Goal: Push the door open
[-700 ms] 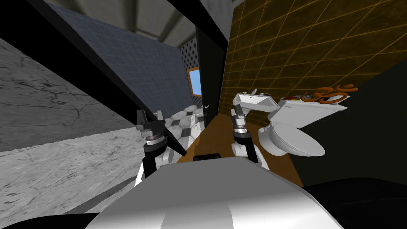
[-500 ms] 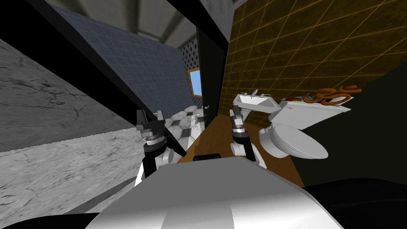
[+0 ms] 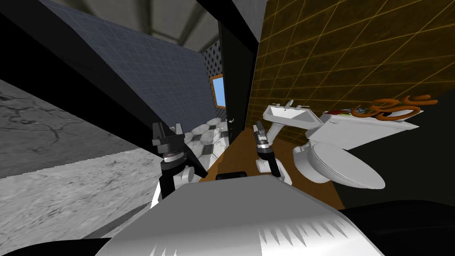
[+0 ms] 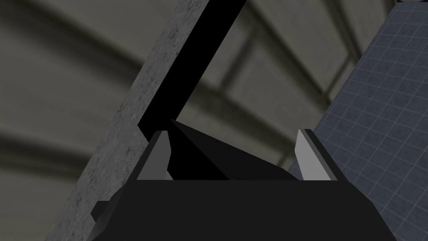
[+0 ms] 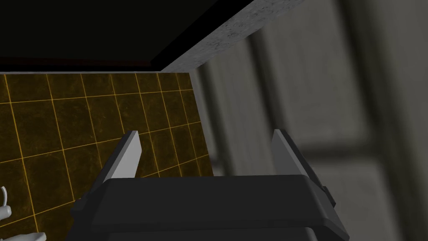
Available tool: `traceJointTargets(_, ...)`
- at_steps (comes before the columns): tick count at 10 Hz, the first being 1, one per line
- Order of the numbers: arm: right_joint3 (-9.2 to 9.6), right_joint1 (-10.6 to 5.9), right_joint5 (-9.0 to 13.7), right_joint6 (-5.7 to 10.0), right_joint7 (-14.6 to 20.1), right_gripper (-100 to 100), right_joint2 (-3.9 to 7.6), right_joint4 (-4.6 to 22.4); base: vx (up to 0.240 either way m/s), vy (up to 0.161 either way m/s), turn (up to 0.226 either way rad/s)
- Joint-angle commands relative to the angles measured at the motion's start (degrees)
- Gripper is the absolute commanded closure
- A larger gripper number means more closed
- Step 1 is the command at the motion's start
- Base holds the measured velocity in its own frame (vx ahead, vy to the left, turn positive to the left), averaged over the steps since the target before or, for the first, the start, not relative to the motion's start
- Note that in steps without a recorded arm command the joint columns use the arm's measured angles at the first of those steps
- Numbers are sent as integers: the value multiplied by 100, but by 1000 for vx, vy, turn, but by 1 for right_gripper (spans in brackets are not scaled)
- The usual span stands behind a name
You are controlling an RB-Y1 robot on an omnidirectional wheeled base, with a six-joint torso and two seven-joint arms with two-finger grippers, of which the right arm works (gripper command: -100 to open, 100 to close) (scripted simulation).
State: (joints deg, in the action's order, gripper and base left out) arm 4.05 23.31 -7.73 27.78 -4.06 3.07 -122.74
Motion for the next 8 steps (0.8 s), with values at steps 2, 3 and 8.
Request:
traceJointTargets(2, 34, -125, -60, 82, 100, -100, 34, 320, 107, -44, 34)
traceJointTargets(3, 44, -177, -83, 118, 139, -100, 47, 454, 81, -44, 38)
traceJointTargets(8, 102, -459, -205, 312, 355, -100, 111, 1186, 91, -53, 46)
